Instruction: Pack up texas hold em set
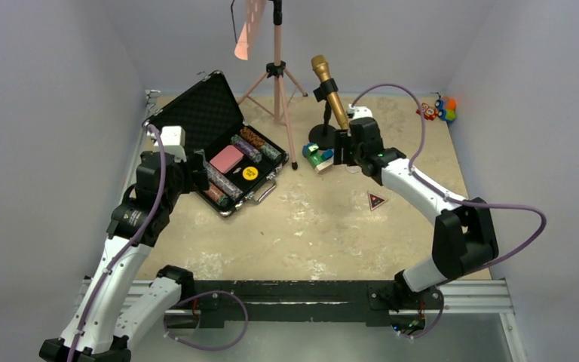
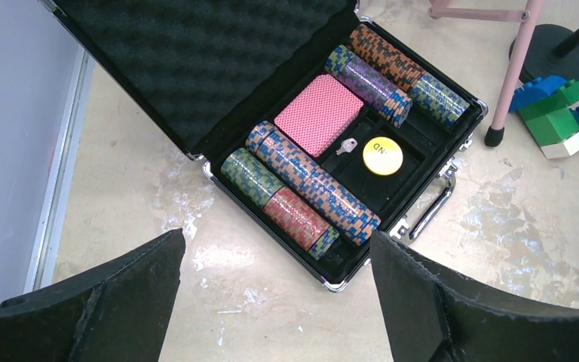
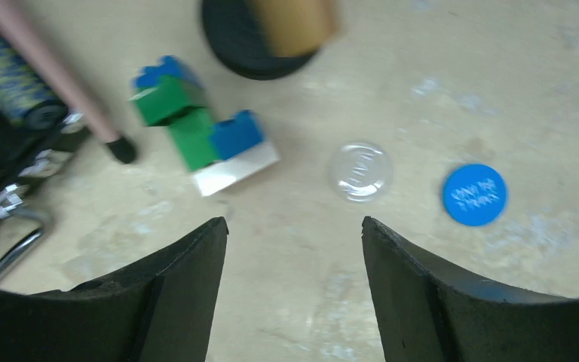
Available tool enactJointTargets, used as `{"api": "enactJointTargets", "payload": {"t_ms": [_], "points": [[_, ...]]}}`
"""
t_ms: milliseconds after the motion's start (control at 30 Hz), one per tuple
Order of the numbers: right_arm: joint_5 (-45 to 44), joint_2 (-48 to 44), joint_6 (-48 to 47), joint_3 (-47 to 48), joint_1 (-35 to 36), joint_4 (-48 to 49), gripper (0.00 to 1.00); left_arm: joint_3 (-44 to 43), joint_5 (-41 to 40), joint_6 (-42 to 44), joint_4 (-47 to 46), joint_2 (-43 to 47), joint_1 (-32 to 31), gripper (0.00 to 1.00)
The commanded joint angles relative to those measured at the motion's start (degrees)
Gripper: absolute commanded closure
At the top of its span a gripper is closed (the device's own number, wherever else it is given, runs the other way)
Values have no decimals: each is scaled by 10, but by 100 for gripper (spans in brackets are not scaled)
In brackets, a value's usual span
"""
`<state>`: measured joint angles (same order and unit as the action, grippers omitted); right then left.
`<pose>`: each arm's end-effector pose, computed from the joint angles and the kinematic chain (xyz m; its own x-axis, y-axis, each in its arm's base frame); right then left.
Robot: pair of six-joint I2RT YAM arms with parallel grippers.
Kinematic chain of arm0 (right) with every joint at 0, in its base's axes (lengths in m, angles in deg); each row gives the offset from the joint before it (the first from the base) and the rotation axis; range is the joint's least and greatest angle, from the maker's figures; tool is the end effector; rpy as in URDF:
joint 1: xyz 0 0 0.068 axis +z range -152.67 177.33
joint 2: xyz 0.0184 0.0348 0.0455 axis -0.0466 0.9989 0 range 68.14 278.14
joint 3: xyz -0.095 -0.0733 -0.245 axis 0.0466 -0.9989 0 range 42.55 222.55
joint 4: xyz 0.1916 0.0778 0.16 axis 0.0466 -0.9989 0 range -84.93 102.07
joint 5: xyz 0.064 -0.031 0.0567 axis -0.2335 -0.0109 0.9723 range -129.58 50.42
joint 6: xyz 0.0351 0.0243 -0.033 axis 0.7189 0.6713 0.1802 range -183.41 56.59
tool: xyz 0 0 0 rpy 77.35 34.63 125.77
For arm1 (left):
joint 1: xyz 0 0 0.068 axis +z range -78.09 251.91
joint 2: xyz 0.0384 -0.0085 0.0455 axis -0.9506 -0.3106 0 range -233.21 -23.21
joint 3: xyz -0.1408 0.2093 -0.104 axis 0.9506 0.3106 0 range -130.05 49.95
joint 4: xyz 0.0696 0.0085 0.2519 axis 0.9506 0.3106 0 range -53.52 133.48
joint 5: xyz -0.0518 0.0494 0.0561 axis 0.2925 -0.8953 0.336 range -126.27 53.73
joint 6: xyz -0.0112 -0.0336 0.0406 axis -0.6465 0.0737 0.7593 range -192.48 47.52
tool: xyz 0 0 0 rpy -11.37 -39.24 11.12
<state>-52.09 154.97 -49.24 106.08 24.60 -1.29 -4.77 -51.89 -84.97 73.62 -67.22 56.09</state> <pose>0.3071 0.1495 0.2704 -0.5863 -0.0332 -0.8094 -0.1539 0.9855 0.0710 0.1534 -0.0336 0.3533 -0.4249 -0.0962 -0.9001 -0.0630 0.9951 -0.0767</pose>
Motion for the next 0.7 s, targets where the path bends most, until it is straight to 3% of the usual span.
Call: {"api": "enactJointTargets", "payload": {"t_ms": [0, 133, 367, 667], "points": [[7, -15, 26, -16, -74, -9, 30, 0, 7, -6, -21, 3, 3, 4], [17, 37, 25, 14, -111, -28, 31, 0, 10, -5, -22, 3, 3, 4], [-5, 139, 32, 87, -114, -66, 33, 0, 12, -5, -21, 2, 3, 4], [-11, 198, 50, 114, -113, -76, 32, -2, 15, -4, -21, -1, 3, 4]]}}
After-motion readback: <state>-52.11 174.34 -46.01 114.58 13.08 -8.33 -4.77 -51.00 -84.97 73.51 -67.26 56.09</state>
